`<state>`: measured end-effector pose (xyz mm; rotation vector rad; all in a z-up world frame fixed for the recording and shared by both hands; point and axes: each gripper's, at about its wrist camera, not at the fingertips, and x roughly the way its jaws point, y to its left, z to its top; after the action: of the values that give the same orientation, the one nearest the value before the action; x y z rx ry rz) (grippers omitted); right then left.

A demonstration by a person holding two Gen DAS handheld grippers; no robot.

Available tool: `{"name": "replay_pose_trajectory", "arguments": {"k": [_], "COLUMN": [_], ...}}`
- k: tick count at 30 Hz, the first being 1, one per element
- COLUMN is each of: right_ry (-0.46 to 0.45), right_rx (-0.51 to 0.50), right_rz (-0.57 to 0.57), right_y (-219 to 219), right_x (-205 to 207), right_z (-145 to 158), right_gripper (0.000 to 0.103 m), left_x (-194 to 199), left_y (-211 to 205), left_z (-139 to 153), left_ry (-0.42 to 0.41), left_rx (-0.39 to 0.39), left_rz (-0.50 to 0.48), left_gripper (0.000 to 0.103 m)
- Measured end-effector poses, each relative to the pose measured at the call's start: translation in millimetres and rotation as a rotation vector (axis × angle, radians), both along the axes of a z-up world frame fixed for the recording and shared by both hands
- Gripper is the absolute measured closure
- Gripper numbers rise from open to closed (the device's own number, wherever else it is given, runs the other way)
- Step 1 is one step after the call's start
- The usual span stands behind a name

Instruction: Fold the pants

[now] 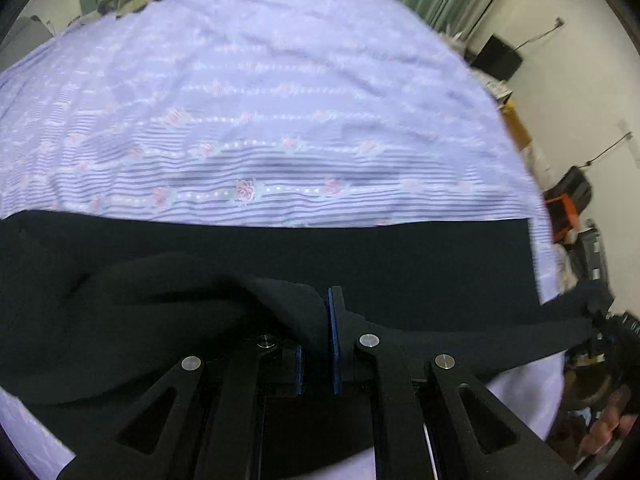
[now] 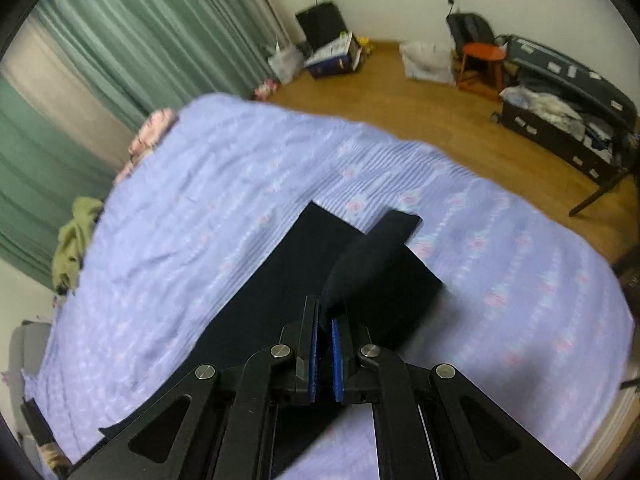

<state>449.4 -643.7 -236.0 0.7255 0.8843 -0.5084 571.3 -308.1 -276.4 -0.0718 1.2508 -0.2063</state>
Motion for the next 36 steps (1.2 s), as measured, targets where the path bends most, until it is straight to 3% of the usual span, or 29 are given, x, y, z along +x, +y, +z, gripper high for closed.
{"name": "replay_pose_trajectory", "arguments": {"k": [6,10,11,12,15,16,17,20,25,30,34,36], "right_ry": [0.063,0.084,0.081,0.088,0.104,0.09,0.083,0.066,0.034,-0.001,-0.038,-0.058], "right_rx": [-0.018,-0.002,-0.004,-0.016,-0.139,-0.178,-0.196,-0.208,-0.197,-0.211,-0.213,-0.245], "right_rz": [0.074,0.113,0.122,0.124,0.119,0.117,0.118,0.116,0.142,0.226,0.271,0.302], "right_y": [-8,-8,-9,-9,-8,-7,-7,-5,15,56,95,120], "right_x": [69,103,108,111,116,113,111,96,54,5,-39,-62], "right_z": [-50,-71,-74,-75,-63,-56,-49,-31,5,51,91,115], "right_gripper": [0.097,0.095,0.089,0.075,0.042,0.04,0.039,0.039,0.039,0.039,0.039,0.032], "left_x": [38,57,61,64,68,67,64,51,19,-20,-76,-106], "left_y": [2,1,0,-1,-3,-5,-7,-14,-19,-21,6,27], "left_z": [-43,-58,-59,-59,-53,-49,-43,-19,34,107,161,187], "left_ry": [0.053,0.063,0.064,0.065,0.066,0.061,0.05,0.008,-0.025,-0.141,-0.233,-0.278], "left_rx": [-0.003,0.045,0.057,0.063,0.024,0.013,0.002,-0.043,-0.185,-0.188,-0.169,-0.157], "left_rz": [0.047,0.071,0.073,0.078,0.071,0.063,0.05,0.017,-0.083,-0.185,-0.234,-0.244], "left_gripper": [0.09,0.089,0.087,0.085,0.067,0.06,0.051,0.04,0.033,0.03,0.026,0.023]}}
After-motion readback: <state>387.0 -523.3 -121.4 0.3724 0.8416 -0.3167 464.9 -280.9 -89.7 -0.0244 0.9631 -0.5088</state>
